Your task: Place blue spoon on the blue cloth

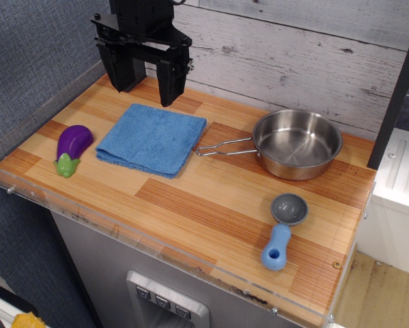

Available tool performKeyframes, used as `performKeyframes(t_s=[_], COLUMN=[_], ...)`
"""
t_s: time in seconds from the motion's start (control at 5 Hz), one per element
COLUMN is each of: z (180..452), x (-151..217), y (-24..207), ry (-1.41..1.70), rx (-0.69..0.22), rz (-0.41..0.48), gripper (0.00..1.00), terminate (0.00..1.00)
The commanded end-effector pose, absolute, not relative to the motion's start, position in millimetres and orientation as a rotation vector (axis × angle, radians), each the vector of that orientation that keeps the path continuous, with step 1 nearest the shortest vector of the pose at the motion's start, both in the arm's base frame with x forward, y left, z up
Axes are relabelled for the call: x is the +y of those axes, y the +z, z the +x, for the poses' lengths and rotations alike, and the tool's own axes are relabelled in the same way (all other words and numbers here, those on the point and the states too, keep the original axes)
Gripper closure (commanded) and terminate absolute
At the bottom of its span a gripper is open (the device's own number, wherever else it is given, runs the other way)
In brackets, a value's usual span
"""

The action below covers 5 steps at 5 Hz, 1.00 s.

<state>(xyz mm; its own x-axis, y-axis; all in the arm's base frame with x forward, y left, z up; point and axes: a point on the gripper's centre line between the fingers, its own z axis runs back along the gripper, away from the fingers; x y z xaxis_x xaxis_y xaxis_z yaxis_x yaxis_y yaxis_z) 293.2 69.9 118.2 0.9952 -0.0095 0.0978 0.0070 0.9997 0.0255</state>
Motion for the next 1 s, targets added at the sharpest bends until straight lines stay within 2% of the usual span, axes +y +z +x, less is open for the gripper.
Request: performKeyframes(t_s=[0.0, 0.2, 0.6, 0.8], z=[293, 295, 292, 296], x=[70, 68, 18, -10], y=[118, 117, 105, 94], ry=[-0.008, -0.027, -0.079, -0.099], rx=[-0.098, -0.138, -0.104, -0.086], rz=[0.025, 0.020, 0.097, 0.061], gripper=[0.00, 0.00, 0.00, 0.00], terminate=[0.00, 0.00, 0.00, 0.00])
